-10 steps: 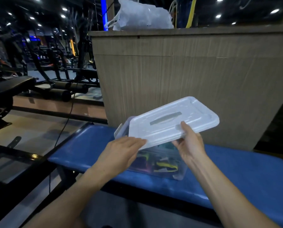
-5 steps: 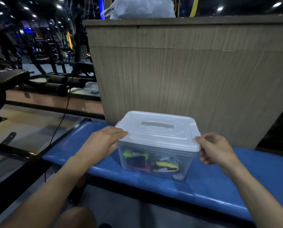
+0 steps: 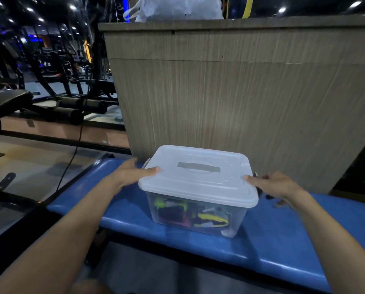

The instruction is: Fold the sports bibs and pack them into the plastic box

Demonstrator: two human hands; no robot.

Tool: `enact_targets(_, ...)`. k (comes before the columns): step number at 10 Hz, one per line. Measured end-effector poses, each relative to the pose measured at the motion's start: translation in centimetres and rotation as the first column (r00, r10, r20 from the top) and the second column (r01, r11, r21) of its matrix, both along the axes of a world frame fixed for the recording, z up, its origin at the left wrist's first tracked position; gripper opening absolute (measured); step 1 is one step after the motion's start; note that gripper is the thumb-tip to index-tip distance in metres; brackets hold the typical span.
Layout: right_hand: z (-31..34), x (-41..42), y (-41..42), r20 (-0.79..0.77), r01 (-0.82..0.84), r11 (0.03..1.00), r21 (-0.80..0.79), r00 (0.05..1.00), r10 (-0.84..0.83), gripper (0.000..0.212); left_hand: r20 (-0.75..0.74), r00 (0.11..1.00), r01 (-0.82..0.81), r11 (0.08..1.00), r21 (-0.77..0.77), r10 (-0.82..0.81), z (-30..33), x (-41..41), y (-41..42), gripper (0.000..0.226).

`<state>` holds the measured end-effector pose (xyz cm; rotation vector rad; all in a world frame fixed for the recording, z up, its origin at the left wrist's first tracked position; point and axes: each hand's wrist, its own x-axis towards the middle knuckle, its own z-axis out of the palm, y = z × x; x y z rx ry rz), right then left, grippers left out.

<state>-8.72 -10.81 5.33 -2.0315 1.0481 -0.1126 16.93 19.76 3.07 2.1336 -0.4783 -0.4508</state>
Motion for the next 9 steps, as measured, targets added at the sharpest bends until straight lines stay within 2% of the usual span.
enact_targets(1,-0.3,0.1,-0.3,0.070,0.001,0.969,0.246,0.997,-0.018,0.048,-0.180,0.983,0.034,0.999,-0.041,-0.041,-0.4,0.4,-0.3,0.079)
enact_targets(2,-0.4,1.5,-0.8,0.151,0.006,0.996,0.086,0.988,-0.019,0.033,-0.037,0.999,-0.020,0.994,-0.109,0.016,-0.6,0.1,-1.1,0.040)
enact_targets(3,0.1,2.4,-0.9,0.107,0.028,1.000,-0.002,0.994,-0.028,0.028,0.038,0.999,-0.026,0.993,-0.111,0.030,-1.1,0.1,-1.4,0.030)
enact_targets(4,0.5,2.7,-0.4,-0.001,0.044,0.985,-0.166,0.999,-0.045,0.027,0.161,0.986,-0.039,0.999,-0.029,0.043,-1.4,0.0,-1.7,0.021)
enact_targets(5,1.2,2.8,1.1,-0.113,0.039,0.943,-0.329,0.990,-0.081,0.031,0.284,0.959,-0.051,0.994,0.094,0.022,-1.1,-0.3,-1.8,0.027)
enact_targets(6,1.9,2.8,2.9,-0.127,0.068,0.879,-0.471,0.981,-0.145,0.033,0.425,0.905,-0.115,0.949,0.293,-0.022,-0.6,-1.1,-2.6,0.032)
enact_targets(7,2.2,1.8,4.5,-0.078,0.104,0.860,-0.500,0.983,-0.165,0.039,0.432,0.897,-0.066,0.936,0.346,-0.096,0.4,-3.3,-3.1,0.046)
enact_targets(8,1.0,0.6,4.2,0.056,0.183,0.902,-0.392,0.983,-0.175,0.039,0.437,0.893,-0.056,0.936,0.347,-0.109,0.1,-3.4,-2.4,0.049)
enact_targets(9,-1.1,-1.2,3.5,0.267,0.161,0.971,-0.176,0.957,-0.110,0.025,0.582,0.770,0.082,0.944,0.319,-0.263,0.1,-5.2,-4.6,0.049)
